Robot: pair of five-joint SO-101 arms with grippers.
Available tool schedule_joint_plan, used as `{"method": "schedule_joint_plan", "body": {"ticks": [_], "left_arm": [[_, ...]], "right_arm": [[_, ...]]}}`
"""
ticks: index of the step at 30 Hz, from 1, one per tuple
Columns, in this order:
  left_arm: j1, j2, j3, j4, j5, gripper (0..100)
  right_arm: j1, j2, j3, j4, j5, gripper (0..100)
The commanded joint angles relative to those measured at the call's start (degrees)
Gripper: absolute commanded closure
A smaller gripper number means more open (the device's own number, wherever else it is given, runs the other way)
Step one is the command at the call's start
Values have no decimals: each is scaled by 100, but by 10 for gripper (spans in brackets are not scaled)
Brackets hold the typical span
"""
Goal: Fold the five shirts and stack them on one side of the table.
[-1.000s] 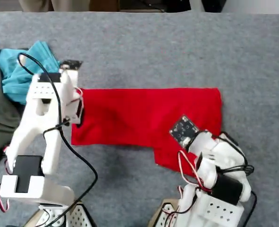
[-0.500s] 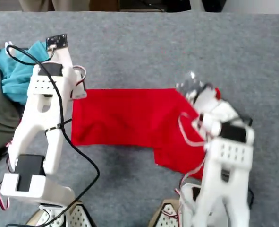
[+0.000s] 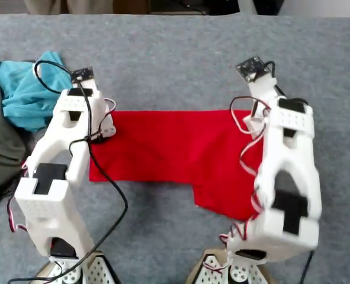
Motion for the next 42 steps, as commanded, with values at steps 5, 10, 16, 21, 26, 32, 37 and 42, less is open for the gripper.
{"method": "schedule_joint_plan", "body": {"ticks": [5,10,16,21,26,32,37,42], "left_arm": [[-651,-22,-396,-44,35,981],[-844,-22,-791,70,18,981],[-457,-31,-1547,1134,-343,981],[-316,13,-2541,1855,-290,981],[-70,22,-2760,2180,-308,981],[0,-31,-2655,2286,-598,981],[114,-338,-2251,2444,-1213,981],[70,-1103,-1319,2215,-1600,981]], "right_arm": [[136,1552,-1516,-44,-202,992],[110,1912,-1956,18,-185,992],[92,1596,-1982,387,-158,992],[-22,593,-1877,1020,35,992],[-207,-857,-1156,1468,422,992],[-549,-3116,1024,1521,1081,990],[-673,-4866,2826,1574,1556,980],[-734,-6149,3855,2277,2145,924]]}}
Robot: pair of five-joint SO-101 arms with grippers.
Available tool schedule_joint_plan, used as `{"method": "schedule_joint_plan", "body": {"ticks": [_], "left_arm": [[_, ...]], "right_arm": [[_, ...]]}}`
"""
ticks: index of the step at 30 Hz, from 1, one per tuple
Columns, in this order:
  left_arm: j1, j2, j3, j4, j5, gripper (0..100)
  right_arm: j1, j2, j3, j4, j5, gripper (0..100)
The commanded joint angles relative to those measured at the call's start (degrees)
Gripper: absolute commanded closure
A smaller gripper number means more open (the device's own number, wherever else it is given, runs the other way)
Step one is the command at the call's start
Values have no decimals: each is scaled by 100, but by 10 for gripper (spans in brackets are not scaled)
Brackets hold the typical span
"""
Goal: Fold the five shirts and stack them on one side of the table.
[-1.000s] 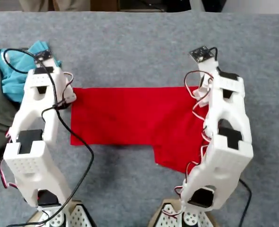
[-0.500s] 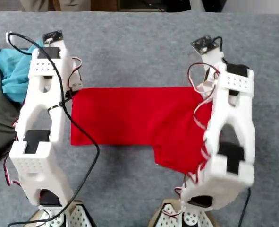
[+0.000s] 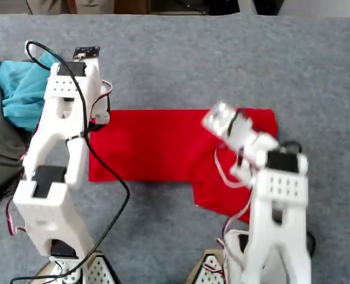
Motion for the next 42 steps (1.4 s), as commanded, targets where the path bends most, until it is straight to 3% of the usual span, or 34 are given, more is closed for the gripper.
{"method": "schedule_joint_plan", "body": {"ticks": [1,8,14,21,34,42], "left_arm": [[9,-813,686,-237,-273,981],[9,-2123,2752,-923,-519,981],[9,-2835,3727,-1248,-519,981],[9,-2870,3921,-1231,-484,981],[9,-2870,3921,-1204,-484,981],[9,-2870,3921,-1204,-492,981]], "right_arm": [[-119,-980,532,536,422,923],[-110,-2325,1174,1679,1670,921],[-101,-2668,1341,1776,2084,921],[-92,-2290,1930,1284,2347,825],[-119,-1648,2422,774,2875,824],[-110,-1042,2818,-88,2875,824]]}}
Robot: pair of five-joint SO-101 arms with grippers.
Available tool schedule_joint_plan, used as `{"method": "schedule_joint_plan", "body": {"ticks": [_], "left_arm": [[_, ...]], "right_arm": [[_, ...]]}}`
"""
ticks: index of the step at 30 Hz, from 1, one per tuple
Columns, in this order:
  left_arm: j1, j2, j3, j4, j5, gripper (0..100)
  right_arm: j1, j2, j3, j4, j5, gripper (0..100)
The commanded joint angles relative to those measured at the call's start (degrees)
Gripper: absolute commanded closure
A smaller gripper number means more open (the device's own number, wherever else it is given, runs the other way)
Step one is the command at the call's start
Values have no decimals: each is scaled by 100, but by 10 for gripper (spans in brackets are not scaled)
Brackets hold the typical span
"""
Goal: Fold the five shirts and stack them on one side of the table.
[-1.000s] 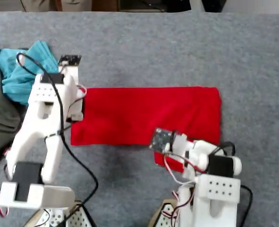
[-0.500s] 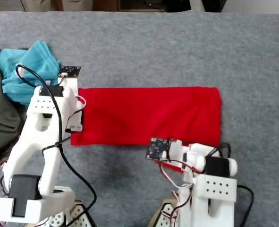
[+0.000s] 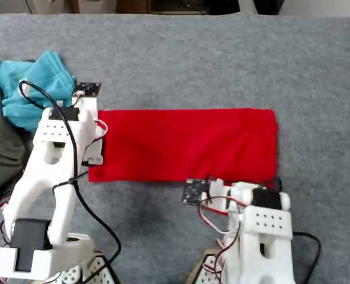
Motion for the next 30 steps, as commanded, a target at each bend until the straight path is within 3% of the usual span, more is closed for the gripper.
{"method": "schedule_joint_plan", "body": {"ticks": [1,13,22,30], "left_arm": [[9,-198,9,-44,-9,981],[9,-242,0,35,0,981],[0,-251,-26,158,-26,981],[9,-251,-35,158,-26,981]], "right_arm": [[-31,268,268,-264,26,824],[-4,409,330,-484,26,826],[-4,409,426,-835,26,992],[4,400,-497,-185,0,994]]}}
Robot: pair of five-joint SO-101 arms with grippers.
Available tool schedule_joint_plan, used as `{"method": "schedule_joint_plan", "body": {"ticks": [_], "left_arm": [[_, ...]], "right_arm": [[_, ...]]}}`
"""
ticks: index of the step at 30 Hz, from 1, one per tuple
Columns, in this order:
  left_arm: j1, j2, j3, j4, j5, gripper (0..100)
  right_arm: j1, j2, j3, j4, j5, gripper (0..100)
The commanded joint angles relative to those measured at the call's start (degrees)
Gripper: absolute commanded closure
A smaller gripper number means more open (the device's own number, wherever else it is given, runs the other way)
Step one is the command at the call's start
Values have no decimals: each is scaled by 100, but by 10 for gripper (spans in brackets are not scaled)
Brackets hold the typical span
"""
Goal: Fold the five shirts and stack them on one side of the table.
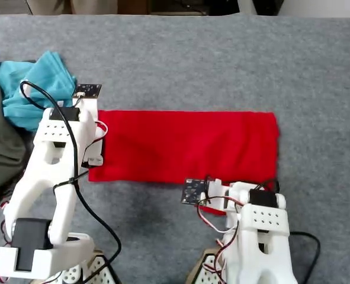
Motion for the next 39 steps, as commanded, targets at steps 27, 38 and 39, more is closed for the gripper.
{"method": "schedule_joint_plan", "body": {"ticks": [27,38,39], "left_arm": [[9,-251,-35,44,-35,981],[0,-251,-35,44,-35,981],[0,-251,-35,44,-35,981]], "right_arm": [[-637,3908,-6255,888,44,994],[-752,4998,-6589,-132,-325,906],[-752,4980,-6589,-176,-492,854]]}}
